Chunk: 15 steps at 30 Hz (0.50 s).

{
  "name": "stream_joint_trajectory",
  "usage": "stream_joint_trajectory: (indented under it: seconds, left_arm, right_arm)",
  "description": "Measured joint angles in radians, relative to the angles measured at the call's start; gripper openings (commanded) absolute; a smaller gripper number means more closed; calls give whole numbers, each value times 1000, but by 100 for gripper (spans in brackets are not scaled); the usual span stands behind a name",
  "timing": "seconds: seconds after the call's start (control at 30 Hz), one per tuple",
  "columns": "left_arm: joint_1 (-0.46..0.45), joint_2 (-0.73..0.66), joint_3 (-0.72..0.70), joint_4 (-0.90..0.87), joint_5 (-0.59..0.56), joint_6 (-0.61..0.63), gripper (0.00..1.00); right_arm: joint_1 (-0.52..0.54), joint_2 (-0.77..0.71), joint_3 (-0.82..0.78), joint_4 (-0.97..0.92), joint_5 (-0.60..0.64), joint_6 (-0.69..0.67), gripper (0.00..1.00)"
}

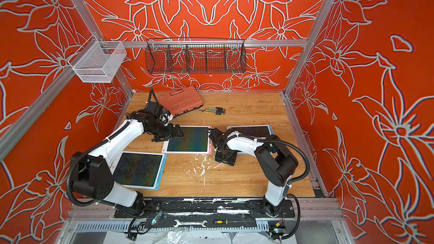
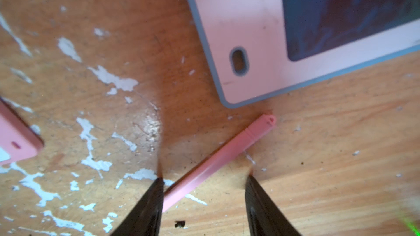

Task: Place the stylus back onto the writing tablet
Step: Pick up the stylus from the center of the board.

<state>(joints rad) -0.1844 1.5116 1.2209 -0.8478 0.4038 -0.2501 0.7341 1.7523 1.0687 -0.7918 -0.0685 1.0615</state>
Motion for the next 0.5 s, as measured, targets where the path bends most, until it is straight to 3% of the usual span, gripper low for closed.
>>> stream_joint_trajectory:
  seconds: [0.2,0.5]
  left_arm:
    - [0,0,0,0,0,0,97]
    - [-6,0,0,0,10,0,97]
  right_arm:
    - [0,-8,-10,-2,0,-6,34]
    - [5,-8,-9,-13,3,-46,21]
